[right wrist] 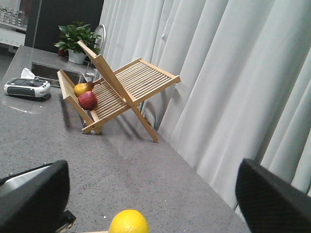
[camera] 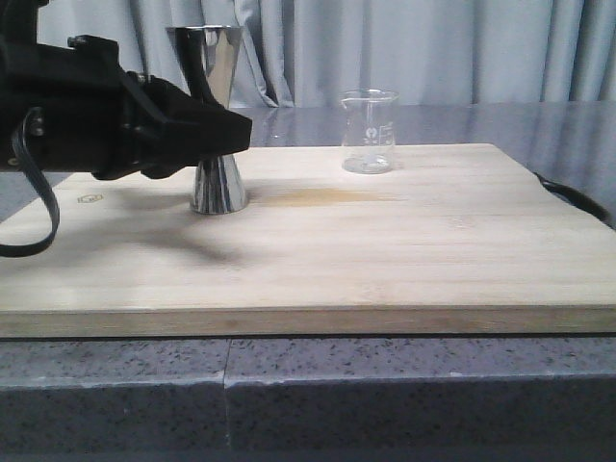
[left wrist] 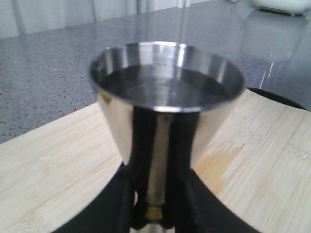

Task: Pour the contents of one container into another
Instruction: 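Lower the steel jigger with the left gripper onto the board, then open the left gripper and release the jigger standing on the board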

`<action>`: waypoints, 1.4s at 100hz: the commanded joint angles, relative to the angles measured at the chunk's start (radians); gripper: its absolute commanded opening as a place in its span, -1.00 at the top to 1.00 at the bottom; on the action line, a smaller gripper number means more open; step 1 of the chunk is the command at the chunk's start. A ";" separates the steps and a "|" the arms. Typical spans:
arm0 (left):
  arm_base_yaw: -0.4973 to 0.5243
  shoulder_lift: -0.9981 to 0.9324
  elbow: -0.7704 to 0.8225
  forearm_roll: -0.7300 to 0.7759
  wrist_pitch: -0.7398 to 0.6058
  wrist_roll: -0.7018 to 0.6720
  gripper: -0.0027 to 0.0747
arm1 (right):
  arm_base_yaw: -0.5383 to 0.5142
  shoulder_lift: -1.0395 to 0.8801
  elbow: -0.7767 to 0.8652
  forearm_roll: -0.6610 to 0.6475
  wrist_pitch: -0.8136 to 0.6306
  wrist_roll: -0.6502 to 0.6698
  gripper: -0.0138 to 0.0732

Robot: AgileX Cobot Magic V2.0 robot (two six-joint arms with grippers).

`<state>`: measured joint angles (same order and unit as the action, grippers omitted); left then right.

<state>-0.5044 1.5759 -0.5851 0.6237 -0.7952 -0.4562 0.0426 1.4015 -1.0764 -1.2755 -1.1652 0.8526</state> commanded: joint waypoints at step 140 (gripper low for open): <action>-0.002 -0.016 -0.012 0.021 -0.008 -0.009 0.94 | -0.009 -0.038 -0.029 0.056 -0.021 -0.001 -0.76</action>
<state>-0.5044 1.5759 -0.5851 0.6253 -0.7956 -0.4562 0.0426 1.4015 -1.0764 -1.2762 -1.1652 0.8532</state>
